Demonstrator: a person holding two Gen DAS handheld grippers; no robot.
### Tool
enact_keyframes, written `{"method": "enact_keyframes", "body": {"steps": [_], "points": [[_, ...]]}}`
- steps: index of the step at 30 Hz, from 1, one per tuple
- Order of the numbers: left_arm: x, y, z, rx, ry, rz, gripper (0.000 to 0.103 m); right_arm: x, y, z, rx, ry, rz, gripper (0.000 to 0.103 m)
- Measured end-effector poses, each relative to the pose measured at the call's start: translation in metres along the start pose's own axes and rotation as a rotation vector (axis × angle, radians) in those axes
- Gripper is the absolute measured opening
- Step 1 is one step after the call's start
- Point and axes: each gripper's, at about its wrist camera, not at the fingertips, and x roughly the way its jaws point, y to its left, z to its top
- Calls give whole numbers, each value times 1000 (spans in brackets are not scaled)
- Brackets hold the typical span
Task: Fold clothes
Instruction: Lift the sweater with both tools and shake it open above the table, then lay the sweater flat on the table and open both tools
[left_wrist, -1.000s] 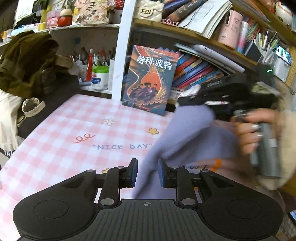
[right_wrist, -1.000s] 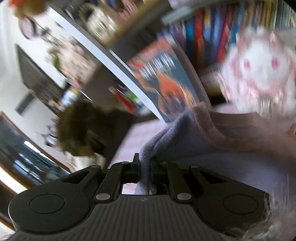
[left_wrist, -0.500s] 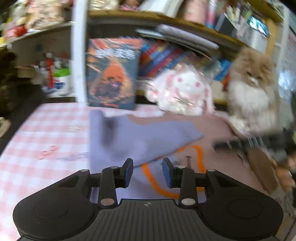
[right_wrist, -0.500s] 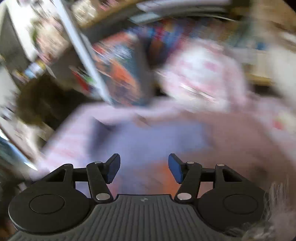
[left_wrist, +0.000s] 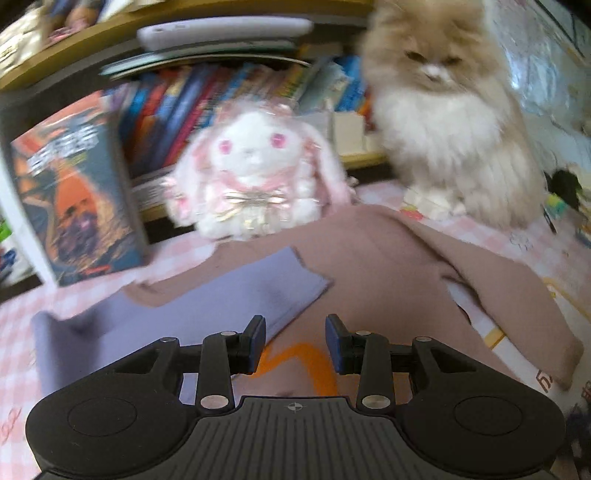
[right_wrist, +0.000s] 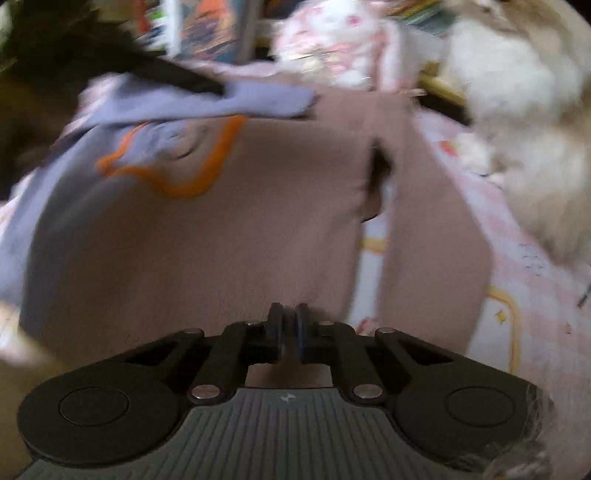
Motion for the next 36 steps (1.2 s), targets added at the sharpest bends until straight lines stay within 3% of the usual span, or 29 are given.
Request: {"method": "enact_keyframes", "body": {"steps": [3,6,10,15,18,19,21,28,33,36], "points": [[13,-17,0,55,24,11,36,-6,8,-9,-17,41,155,6],[22,-31,-2,102,47,25,36,-12,14,-21,-38,52,234,6],[28,-55,-3,197,56,9,36,-15,8,-28,-21,51,271,5],[45,-69,1,254,44,119,36,-18,4,-29,-19,49,256,5],[58,-70,-1,285,44,142,16,-21,5,-29,-17,51,241,4],[60,-69,-2,292,43,140,4,-20,6,-28,-12,51,238,4],[56,-60,-1,261,20,130,4,-19,8,-26,-3,51,230,4],[-43,48,8,-60,-170,211,3,-16,14,-24,36,55,178,5],[-113,164,-17,-219,-183,377,3,-14,24,-21,59,55,118,5],[-140,223,-39,-233,-141,513,3,-13,29,-19,73,57,78,5]]}}
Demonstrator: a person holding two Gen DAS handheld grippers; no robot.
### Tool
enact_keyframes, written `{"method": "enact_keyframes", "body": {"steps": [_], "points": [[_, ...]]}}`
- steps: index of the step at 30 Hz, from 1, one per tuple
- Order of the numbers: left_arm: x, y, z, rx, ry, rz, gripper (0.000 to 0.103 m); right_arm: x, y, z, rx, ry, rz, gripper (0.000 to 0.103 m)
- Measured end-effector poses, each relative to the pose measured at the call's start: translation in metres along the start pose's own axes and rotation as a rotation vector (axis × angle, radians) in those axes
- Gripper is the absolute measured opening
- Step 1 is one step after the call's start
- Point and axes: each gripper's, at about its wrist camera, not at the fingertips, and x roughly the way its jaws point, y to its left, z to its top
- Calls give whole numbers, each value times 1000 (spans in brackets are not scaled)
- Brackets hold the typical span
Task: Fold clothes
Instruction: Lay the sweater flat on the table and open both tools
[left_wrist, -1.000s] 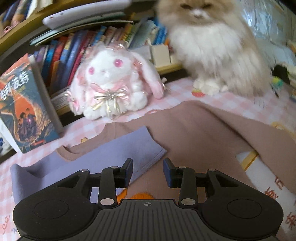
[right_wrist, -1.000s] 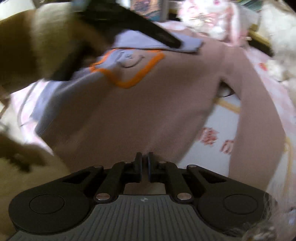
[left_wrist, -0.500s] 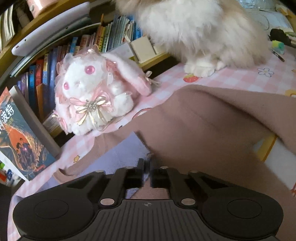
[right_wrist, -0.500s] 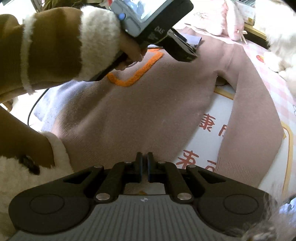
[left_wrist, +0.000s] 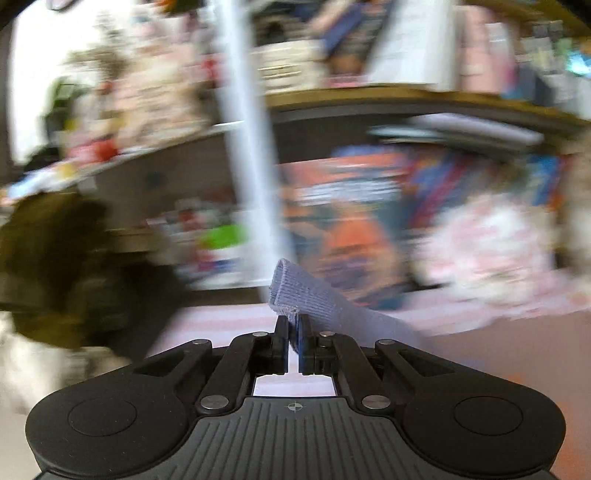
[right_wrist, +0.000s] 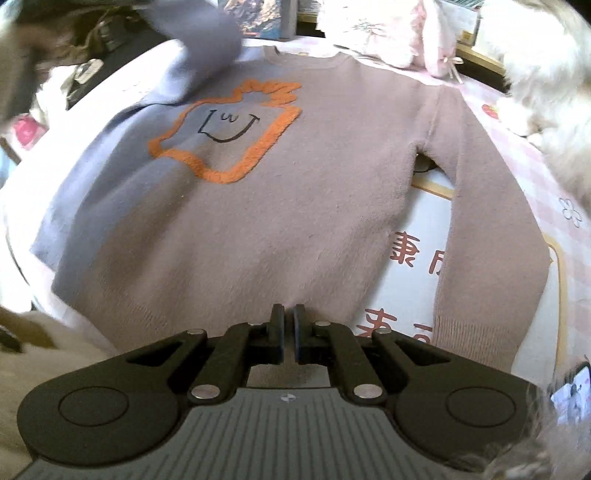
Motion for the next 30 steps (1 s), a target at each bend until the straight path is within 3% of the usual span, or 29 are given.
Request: {"method": "enact_keyframes", "body": {"steps": [5,7,10,14,16,19,21,24,30], "points": [[14,69,-13,35,56,159,4,4,6,1,34,-1,-54,5],[24,83,-18,63,103,239,14,4,9,1,45,-1,-75,5],[23,95,-26,33,127,327,14,5,13,2,58,-1,-104,6],[-13,73,-38,-24,63,203,16,5,17,2,68,-4,-129,7],[-30,51,-48,-61,60,95,26,5,19,2,70,-6,-135,7],[-50,7,-72,-136,124,-140,31,4,16,4,78,-16,-138,10],[-61,-22,-90,-145,177,-236,31,-1,7,8,102,-45,-157,24],[-75,-53,-111,-144,249,-294,31,-10,-13,16,117,-84,-220,28],[-91,-76,-130,-95,314,-250,36,-6,-44,15,42,-51,-324,29]]}}
